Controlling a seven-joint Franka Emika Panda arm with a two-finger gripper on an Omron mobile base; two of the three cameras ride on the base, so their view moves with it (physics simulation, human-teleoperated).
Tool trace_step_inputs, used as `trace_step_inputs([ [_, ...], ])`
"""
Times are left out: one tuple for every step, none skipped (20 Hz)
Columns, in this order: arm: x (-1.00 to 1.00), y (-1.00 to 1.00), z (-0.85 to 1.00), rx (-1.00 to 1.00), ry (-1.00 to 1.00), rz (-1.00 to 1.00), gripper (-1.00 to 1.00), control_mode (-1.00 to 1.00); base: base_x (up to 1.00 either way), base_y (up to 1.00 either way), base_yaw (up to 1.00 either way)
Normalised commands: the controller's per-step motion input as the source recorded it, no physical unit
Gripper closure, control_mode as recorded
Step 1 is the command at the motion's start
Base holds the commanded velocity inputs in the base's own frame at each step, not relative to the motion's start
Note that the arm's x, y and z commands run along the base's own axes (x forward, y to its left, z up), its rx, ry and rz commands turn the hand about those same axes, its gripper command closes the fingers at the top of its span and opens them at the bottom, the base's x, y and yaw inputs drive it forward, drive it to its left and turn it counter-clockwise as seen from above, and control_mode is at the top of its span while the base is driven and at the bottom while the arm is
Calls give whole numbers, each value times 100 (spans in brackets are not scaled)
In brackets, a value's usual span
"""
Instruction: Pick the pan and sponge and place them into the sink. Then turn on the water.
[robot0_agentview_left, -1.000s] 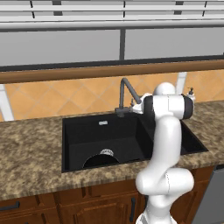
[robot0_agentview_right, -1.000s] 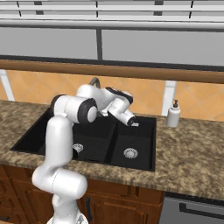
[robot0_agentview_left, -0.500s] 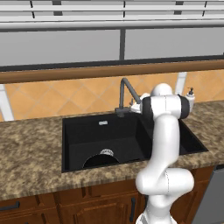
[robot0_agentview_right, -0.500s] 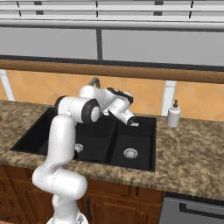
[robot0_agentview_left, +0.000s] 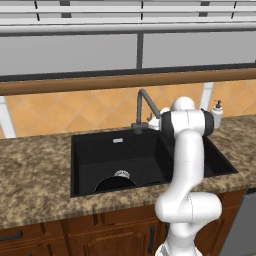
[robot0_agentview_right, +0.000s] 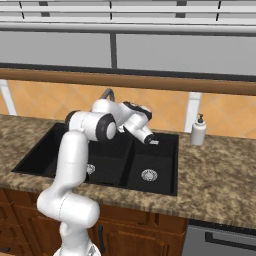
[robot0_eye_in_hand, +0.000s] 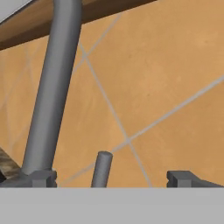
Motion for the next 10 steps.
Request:
trace_step_inputs([
  [19,0,-6,0,0,-4,-100,-100,0,0,0],
  [17,0,-5,0,0,-4,-100,-100,0,0,0],
  [21,0,0,0,0,-4,-100,-100,0,0,0],
  [25,0,0,0,0,-4,-100,-100,0,0,0],
  [20,0,-3,0,0,-4,-100,-100,0,0,0],
  [21,0,0,0,0,-4,-100,-100,0,0,0],
  [21,0,0,1,0,-3,-100,-100,0,0,0],
  [19,-1,0,1,0,-3,-100,-100,0,0,0],
  [19,0,0,0,0,-3,-100,-100,0,0,0],
  [14,0,-7,0,0,-3,-100,-100,0,0,0],
])
